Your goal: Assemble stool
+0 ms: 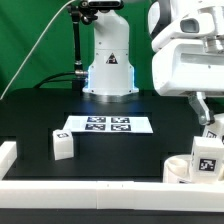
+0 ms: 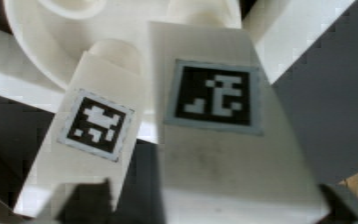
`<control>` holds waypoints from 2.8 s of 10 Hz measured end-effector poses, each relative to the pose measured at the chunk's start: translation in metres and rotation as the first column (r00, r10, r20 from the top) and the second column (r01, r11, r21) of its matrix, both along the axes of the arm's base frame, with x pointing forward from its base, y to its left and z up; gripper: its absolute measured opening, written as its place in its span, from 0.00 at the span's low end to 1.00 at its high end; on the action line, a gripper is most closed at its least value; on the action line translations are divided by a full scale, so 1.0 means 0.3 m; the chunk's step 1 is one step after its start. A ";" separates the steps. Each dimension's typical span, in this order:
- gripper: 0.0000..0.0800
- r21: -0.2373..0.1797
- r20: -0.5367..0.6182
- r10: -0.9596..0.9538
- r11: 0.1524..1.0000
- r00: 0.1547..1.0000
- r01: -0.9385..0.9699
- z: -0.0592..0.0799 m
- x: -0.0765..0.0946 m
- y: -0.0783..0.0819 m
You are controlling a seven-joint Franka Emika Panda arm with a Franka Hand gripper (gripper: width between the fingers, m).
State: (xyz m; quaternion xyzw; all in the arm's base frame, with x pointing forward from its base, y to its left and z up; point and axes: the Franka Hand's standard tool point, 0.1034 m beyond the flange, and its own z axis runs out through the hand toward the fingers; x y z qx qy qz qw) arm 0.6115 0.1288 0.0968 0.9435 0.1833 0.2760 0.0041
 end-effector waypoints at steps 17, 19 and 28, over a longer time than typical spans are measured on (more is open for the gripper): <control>0.81 -0.035 -0.272 0.008 0.999 0.962 -0.018 0.091 -0.011 0.015; 0.81 -0.052 -0.403 -0.010 0.999 0.915 -0.012 0.087 -0.034 0.029; 0.81 -0.088 -0.538 0.160 0.966 0.827 -0.245 0.072 -0.039 0.028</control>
Offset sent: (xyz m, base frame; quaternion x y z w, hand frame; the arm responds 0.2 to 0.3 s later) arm -0.0061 0.0027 0.0119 0.0173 -0.0205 0.0105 0.9996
